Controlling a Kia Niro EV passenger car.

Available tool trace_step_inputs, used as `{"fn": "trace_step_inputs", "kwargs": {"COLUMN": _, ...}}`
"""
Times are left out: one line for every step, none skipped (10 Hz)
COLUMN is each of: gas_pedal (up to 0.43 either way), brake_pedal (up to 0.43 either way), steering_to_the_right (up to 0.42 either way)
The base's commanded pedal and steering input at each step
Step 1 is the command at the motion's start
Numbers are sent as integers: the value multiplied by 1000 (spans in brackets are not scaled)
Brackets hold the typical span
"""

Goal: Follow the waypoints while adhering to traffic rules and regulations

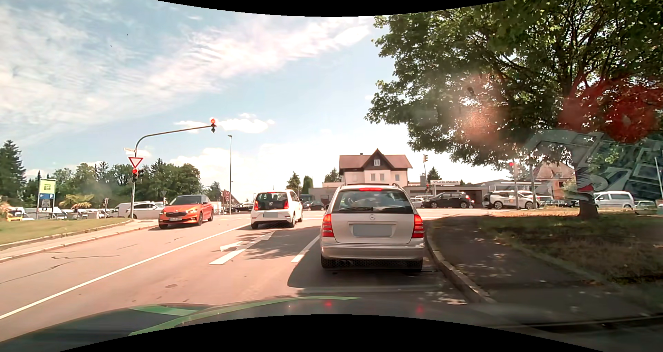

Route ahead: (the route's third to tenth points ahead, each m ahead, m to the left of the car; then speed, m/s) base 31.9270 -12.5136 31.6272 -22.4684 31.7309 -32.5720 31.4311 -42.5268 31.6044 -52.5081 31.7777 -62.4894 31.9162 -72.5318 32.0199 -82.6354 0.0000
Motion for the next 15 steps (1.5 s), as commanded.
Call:
{"fn": "trace_step_inputs", "kwargs": {"gas_pedal": 0, "brake_pedal": 311, "steering_to_the_right": 81}}
{"fn": "trace_step_inputs", "kwargs": {"gas_pedal": 0, "brake_pedal": 311, "steering_to_the_right": 81}}
{"fn": "trace_step_inputs", "kwargs": {"gas_pedal": 0, "brake_pedal": 311, "steering_to_the_right": 81}}
{"fn": "trace_step_inputs", "kwargs": {"gas_pedal": 0, "brake_pedal": 311, "steering_to_the_right": 81}}
{"fn": "trace_step_inputs", "kwargs": {"gas_pedal": 0, "brake_pedal": 305, "steering_to_the_right": 81}}
{"fn": "trace_step_inputs", "kwargs": {"gas_pedal": 0, "brake_pedal": 274, "steering_to_the_right": 81}}
{"fn": "trace_step_inputs", "kwargs": {"gas_pedal": 0, "brake_pedal": 220, "steering_to_the_right": 81}}
{"fn": "trace_step_inputs", "kwargs": {"gas_pedal": 0, "brake_pedal": 177, "steering_to_the_right": 81}}
{"fn": "trace_step_inputs", "kwargs": {"gas_pedal": 0, "brake_pedal": 195, "steering_to_the_right": 81}}
{"fn": "trace_step_inputs", "kwargs": {"gas_pedal": 0, "brake_pedal": 226, "steering_to_the_right": 81}}
{"fn": "trace_step_inputs", "kwargs": {"gas_pedal": 0, "brake_pedal": 244, "steering_to_the_right": 81}}
{"fn": "trace_step_inputs", "kwargs": {"gas_pedal": 0, "brake_pedal": 256, "steering_to_the_right": 81}}
{"fn": "trace_step_inputs", "kwargs": {"gas_pedal": 0, "brake_pedal": 268, "steering_to_the_right": 80}}
{"fn": "trace_step_inputs", "kwargs": {"gas_pedal": 0, "brake_pedal": 274, "steering_to_the_right": 80}}
{"fn": "trace_step_inputs", "kwargs": {"gas_pedal": 0, "brake_pedal": 280, "steering_to_the_right": 81}}
